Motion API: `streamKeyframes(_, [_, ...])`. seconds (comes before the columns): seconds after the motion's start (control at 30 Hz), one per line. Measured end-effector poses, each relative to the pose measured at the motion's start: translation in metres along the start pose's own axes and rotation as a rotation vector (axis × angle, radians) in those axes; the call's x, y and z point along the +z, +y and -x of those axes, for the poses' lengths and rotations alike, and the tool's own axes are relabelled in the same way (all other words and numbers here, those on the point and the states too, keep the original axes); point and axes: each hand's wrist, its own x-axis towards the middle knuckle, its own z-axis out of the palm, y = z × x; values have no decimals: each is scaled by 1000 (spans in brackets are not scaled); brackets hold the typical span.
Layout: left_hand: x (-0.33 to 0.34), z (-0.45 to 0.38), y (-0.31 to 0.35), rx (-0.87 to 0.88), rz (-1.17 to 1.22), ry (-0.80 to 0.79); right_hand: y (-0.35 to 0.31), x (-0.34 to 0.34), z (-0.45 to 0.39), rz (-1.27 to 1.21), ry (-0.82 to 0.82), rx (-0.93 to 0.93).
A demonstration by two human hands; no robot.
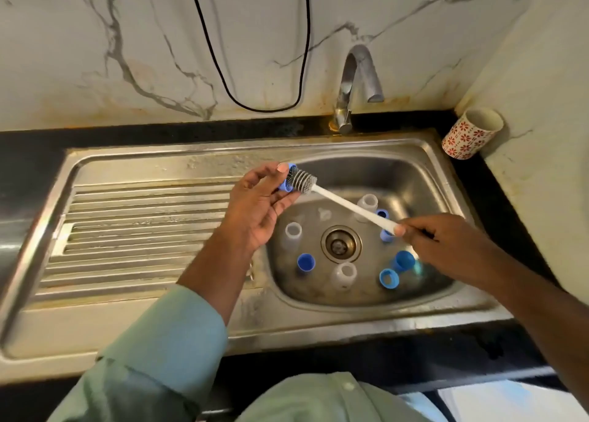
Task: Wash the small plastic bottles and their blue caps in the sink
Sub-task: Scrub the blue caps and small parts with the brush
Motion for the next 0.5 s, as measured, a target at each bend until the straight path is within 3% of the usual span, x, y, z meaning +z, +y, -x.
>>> streamKeyframes(0.33, [15,5,-7,79,16,313,4,-10,-17,133,-10,-174])
streamKeyframes(0.5, [33,11,-13,92,-4,317,17,-18,-15,31,23,-188])
